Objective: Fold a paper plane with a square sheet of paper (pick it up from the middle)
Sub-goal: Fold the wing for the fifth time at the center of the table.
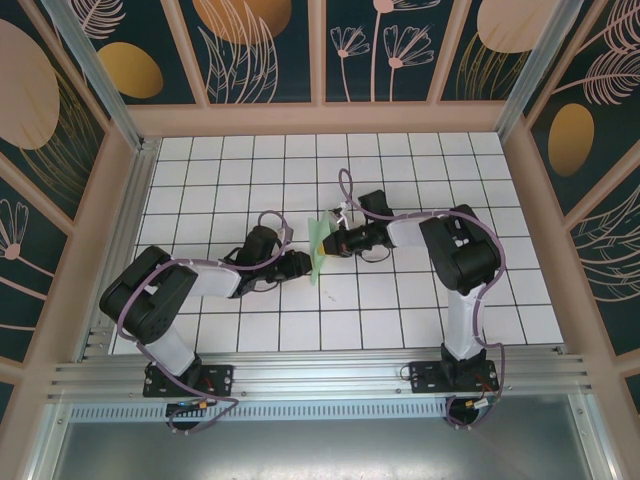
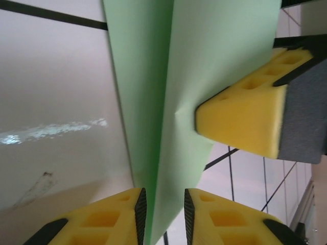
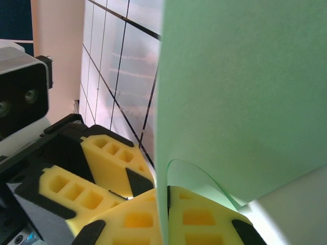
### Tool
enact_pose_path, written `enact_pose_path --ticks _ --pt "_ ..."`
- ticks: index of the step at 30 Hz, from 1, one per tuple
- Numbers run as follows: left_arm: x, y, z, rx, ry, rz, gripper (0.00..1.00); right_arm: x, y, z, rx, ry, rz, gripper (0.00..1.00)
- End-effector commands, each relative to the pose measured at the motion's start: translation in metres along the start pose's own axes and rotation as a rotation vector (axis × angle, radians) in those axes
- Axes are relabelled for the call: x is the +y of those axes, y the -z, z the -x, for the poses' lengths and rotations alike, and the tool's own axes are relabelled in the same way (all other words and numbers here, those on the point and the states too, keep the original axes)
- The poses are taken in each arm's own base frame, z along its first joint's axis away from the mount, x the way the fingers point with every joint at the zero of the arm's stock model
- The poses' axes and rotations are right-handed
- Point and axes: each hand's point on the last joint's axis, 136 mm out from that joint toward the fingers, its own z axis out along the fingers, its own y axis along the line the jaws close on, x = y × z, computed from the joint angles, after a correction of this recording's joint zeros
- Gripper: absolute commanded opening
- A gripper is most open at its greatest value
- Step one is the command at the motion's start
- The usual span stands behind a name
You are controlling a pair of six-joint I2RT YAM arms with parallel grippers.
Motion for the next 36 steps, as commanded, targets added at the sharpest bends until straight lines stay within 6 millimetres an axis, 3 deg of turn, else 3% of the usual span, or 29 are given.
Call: enact_pose_path --ticks 1,8,9,16,22,36 --pt "-0.009 -0.002 0.006 -0.015 0.014 -0.051 0.26 -0.002 -0.006 -0.001 0.020 0.040 0.027 0.04" --pt "-0.007 -0.007 0.007 -0.005 -0.015 -0.044 0.21 -0.006 -0.009 0.000 0.031 0.042 0.027 0.04" --pt "0.003 -0.011 0.002 0.013 -0.009 -0.016 0.21 -0.007 -0.009 0.001 0.030 0.042 0.026 0.04" --pt "0.012 -0.015 0.003 0.020 -0.017 0.027 0.24 -0.008 -0.010 0.000 0.032 0.039 0.037 0.04" --pt "0.009 -0.017 0.005 0.026 -0.037 0.028 0.26 -0.002 -0.008 0.001 0.031 0.049 0.053 0.06" --pt "0.032 -0.022 0.001 0.062 -0.037 0.147 0.21 -0.001 -0.005 0.009 -0.014 0.014 0.023 0.24"
